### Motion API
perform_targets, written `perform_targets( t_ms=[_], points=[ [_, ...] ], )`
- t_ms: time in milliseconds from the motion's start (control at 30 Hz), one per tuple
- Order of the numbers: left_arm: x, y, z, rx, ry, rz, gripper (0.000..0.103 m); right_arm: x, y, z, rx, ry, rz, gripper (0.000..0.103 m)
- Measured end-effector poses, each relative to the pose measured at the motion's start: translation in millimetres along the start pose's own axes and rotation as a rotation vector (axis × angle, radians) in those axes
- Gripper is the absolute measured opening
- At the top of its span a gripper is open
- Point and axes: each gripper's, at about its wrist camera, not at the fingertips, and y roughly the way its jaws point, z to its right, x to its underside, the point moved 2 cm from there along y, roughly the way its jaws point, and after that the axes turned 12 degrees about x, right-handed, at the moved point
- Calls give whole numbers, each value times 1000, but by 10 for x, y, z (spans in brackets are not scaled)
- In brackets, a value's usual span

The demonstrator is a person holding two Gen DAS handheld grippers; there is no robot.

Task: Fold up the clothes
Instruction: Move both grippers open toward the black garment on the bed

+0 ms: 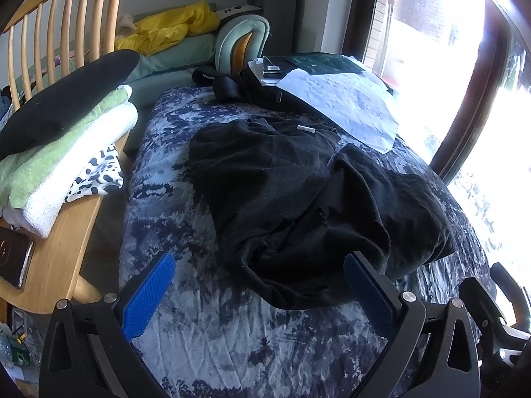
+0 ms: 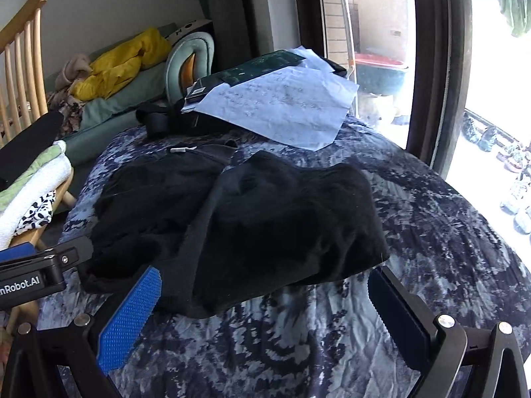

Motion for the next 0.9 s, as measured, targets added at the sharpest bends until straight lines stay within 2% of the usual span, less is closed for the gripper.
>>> perform_targets(
  t_ms=[200,600,667,900],
  points=[
    [12,-2,21,15,8,-3,103,7,-15,-28,-5,-1,-8,103],
    [105,-18,110,-16,45,-17,103,6,12,29,-9,24,-14,103],
    [20,39,53,-22,42,-26,103,11,8,31,-13,27,-14,103],
    [53,64,48,-36,39,-43,103,8,-6,13,-36,37,-18,103]
  ],
)
